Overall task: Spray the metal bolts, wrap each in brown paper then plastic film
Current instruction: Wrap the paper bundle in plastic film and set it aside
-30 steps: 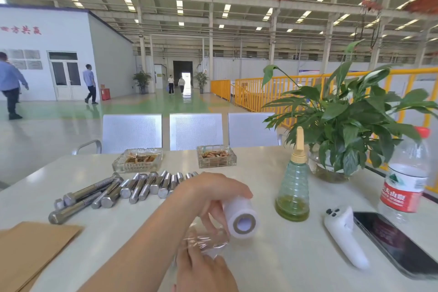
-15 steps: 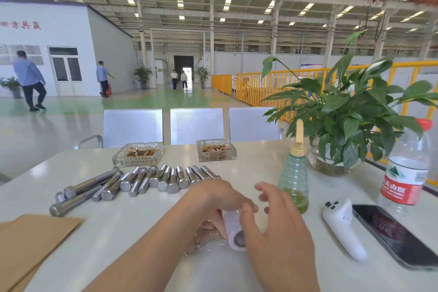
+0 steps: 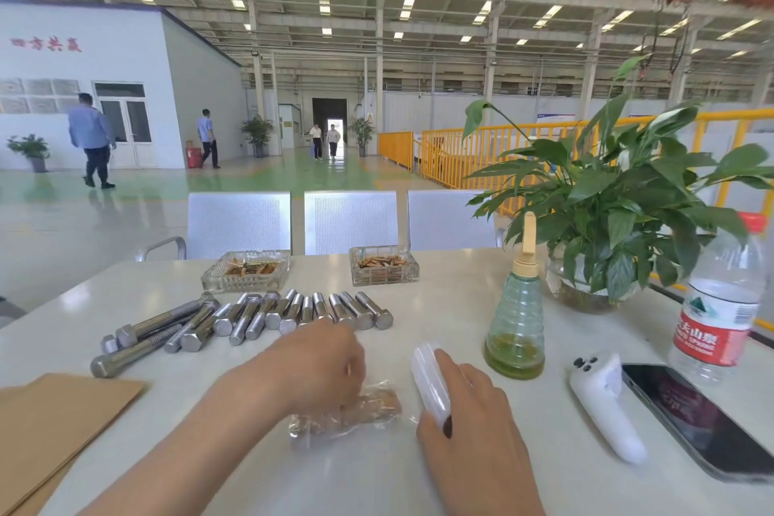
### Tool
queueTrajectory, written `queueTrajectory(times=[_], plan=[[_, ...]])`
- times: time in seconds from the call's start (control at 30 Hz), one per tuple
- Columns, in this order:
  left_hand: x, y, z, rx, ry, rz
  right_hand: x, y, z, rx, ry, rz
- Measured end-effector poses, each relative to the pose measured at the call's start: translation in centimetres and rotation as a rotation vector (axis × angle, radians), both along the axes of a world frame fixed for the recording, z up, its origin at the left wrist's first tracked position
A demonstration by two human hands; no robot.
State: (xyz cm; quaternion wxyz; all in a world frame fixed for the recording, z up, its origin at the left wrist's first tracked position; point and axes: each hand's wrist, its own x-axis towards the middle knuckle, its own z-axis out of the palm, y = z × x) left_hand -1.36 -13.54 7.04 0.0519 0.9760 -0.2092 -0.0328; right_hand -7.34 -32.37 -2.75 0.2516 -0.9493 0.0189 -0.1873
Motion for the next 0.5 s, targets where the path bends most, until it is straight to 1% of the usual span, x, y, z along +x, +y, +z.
queueTrajectory(times=[0.07,0.1,0.27,0.4,0.47,0.5], plan=[[-0.3,1.9,-1.3,0.013,0.088,-0.078,-0.1,0.2,0.1,-0.029,0.012,-0.012],[-0.3,2.4,-1.9,0.009,0.097,-0.104,-0.2,0.3,0.1,-0.047,0.011,-0.017],[0.5,2.4,-4.8,0.050,-0.025,-0.164,-0.1,-0.2,0.0,-0.124,0.072,0.058],[0.1,2.5,-5.5,-0.030,-0.113,-0.255,0.4,-1.9,0.7,-0.049,0.112,0.133],[-0.5,2.9,-5.3,-0.121,-0.144,-0.307,0.8,-2.3,1.2,-0.008,0.086,0.171],[-0.9,3.1,-4.8,-0.200,-0.163,-0.307,1.0,-2.5,1.4,0.011,0.087,0.214]])
